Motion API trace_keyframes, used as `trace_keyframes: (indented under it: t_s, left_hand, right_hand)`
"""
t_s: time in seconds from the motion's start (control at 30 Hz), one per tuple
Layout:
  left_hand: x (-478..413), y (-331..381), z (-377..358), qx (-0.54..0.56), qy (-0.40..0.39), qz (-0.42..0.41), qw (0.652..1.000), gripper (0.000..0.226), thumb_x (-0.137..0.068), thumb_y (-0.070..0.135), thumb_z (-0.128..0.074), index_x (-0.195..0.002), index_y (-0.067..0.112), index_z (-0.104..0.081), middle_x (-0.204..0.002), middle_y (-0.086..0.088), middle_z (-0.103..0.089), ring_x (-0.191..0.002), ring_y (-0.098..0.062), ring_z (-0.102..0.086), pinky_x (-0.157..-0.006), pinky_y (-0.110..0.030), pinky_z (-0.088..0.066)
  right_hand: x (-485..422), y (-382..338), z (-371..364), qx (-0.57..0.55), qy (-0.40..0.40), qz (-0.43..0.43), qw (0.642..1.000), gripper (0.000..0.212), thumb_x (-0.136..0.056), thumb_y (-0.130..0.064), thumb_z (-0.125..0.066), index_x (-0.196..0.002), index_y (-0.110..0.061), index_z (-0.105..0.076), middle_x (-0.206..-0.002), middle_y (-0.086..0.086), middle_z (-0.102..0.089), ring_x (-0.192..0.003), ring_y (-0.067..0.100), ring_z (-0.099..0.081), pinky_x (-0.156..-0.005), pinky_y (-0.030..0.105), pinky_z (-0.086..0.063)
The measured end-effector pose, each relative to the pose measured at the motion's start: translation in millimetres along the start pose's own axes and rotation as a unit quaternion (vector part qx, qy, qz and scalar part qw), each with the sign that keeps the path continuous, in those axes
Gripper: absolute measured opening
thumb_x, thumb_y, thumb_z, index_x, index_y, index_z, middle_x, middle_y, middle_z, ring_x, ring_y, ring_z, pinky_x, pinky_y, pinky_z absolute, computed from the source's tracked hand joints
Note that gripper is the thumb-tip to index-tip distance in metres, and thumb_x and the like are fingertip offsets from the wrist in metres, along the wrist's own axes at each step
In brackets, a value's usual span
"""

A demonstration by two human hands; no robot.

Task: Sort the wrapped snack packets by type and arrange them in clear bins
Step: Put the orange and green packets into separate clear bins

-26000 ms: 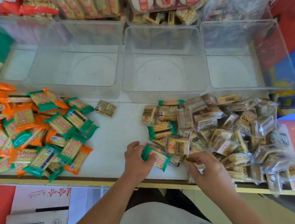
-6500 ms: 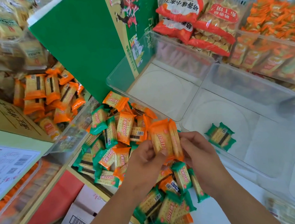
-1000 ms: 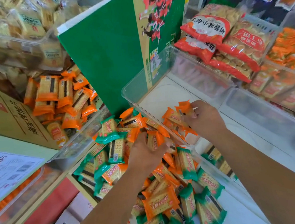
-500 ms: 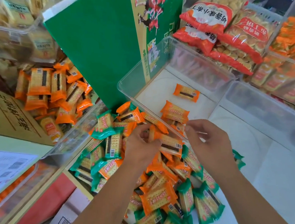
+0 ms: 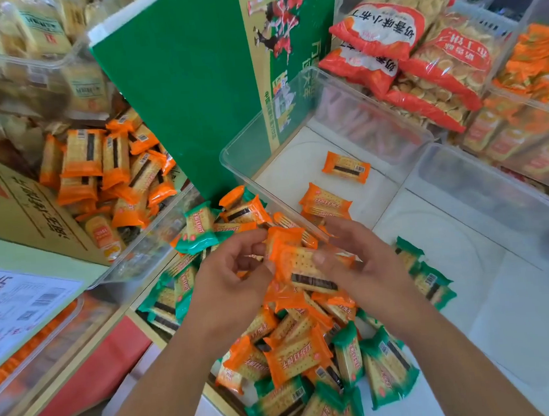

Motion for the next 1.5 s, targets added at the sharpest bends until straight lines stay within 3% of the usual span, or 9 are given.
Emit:
trace_keyframes:
  t_s: [0.17,0.37,0.5,0.67,0.87,0.97,1.07,1.3,1.5]
  left_hand:
    - [-6,21,-20,0.040,-0.084,-0.006,0.996,0.036,-0.096,0.003,-0.068,-0.111,0.035,-0.071,-0.101,0.009,-0.073,-0.087,-0.010,-0.068,-0.069,-0.022,-0.059]
    - [-25,23,-40,0.101,-0.075,0.031,0.992,0.029,-0.099,0.008,-0.065,-0.122,0.024,-0.069,-0.109,0.008,-0.075,-0.094,-0.012,-0.074,-0.080,-0.030,-0.062]
    - [-28,-16,-25,-0.109,0.021,0.012,0.994,0.024,-0.098,0.014,-0.061,-0.117,0.029,-0.065,-0.108,0.008,-0.069,-0.087,-0.008,-0.068,-0.069,-0.029,-0.058]
    - [-6,-76,-28,-0.307,-0.037,0.035,0.950,0.063,-0.090,0.048,-0.072,-0.145,0.026,-0.052,-0.137,0.006,-0.057,-0.125,-0.017,-0.056,-0.097,-0.038,-0.054]
    - [-21,-96,-50,-0.350,-0.025,0.042,0.935,0.084,-0.081,0.061,-0.071,-0.151,0.026,-0.038,-0.122,0.007,-0.063,-0.103,-0.020,-0.065,-0.068,-0.035,-0.057]
    - [-32,-102,-62,-0.272,-0.025,0.083,0.958,0.078,-0.086,0.036,-0.076,-0.152,0.023,-0.037,-0.090,0.006,-0.062,-0.080,-0.017,-0.064,-0.058,-0.032,-0.052]
    - [-31,-94,-67,-0.258,-0.005,0.044,0.965,0.057,-0.088,0.026,-0.072,-0.140,0.019,-0.048,-0.097,0.008,-0.054,-0.085,-0.018,-0.058,-0.064,-0.033,-0.049]
    - [28,-94,-48,-0.220,-0.007,-0.056,0.974,0.018,-0.097,0.018,-0.063,-0.112,0.026,-0.067,-0.100,0.012,-0.061,-0.079,-0.003,-0.059,-0.066,-0.027,-0.051]
    - [118,-151,-55,-0.252,-0.105,-0.025,0.962,0.010,-0.089,0.030,-0.061,-0.098,0.034,-0.062,-0.090,0.017,-0.059,-0.076,-0.004,-0.057,-0.065,-0.026,-0.049]
  right_hand:
    - [-1,2,9,-0.213,-0.103,-0.078,0.968,0.057,-0.085,-0.021,-0.075,-0.137,-0.037,-0.060,-0.128,-0.003,-0.070,-0.120,0.021,-0.067,-0.102,0.052,-0.053]
    - [-15,-4,35,-0.199,0.084,-0.023,0.976,0.047,-0.080,-0.017,-0.084,-0.123,-0.027,-0.069,-0.114,0.010,-0.073,-0.102,0.027,-0.073,-0.080,0.042,-0.061]
    - [-46,-24,60,-0.027,0.253,0.020,0.967,0.046,-0.085,-0.026,-0.081,-0.126,-0.032,-0.061,-0.109,-0.010,-0.066,-0.084,0.005,-0.068,-0.057,0.015,-0.050]
    - [-96,-16,39,0.230,0.162,0.040,0.959,0.054,-0.088,-0.028,-0.070,-0.139,-0.030,-0.052,-0.124,-0.005,-0.062,-0.110,0.021,-0.063,-0.087,0.041,-0.055]
    - [-63,-7,32,0.240,0.161,0.080,0.954,0.042,-0.094,-0.028,-0.069,-0.134,-0.024,-0.060,-0.133,-0.006,-0.062,-0.120,0.012,-0.057,-0.097,0.028,-0.045]
    - [-12,-5,24,0.177,0.198,0.135,0.955,0.021,-0.094,-0.026,-0.069,-0.115,-0.026,-0.070,-0.112,-0.014,-0.066,-0.102,-0.003,-0.060,-0.086,0.012,-0.045]
    - [28,31,16,0.111,0.176,0.075,0.975,0.014,-0.093,-0.023,-0.071,-0.105,-0.031,-0.071,-0.101,-0.020,-0.069,-0.095,-0.003,-0.065,-0.079,0.013,-0.053]
    - [36,134,-2,0.247,0.075,-0.070,0.963,0.062,-0.101,-0.043,-0.056,-0.155,-0.020,-0.037,-0.157,0.000,-0.042,-0.145,0.022,-0.039,-0.115,0.039,-0.035]
    - [46,168,4,0.270,0.116,-0.060,0.954,0.050,-0.099,-0.035,-0.061,-0.145,-0.019,-0.050,-0.136,0.003,-0.051,-0.113,0.031,-0.060,-0.084,0.034,-0.048]
Point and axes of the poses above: each hand's wrist, its own x-axis away from the middle knuckle, its own z-axis out of the back of the hand, y = z × x, the point moved 5 cm from there along -x, towards the middle knuckle
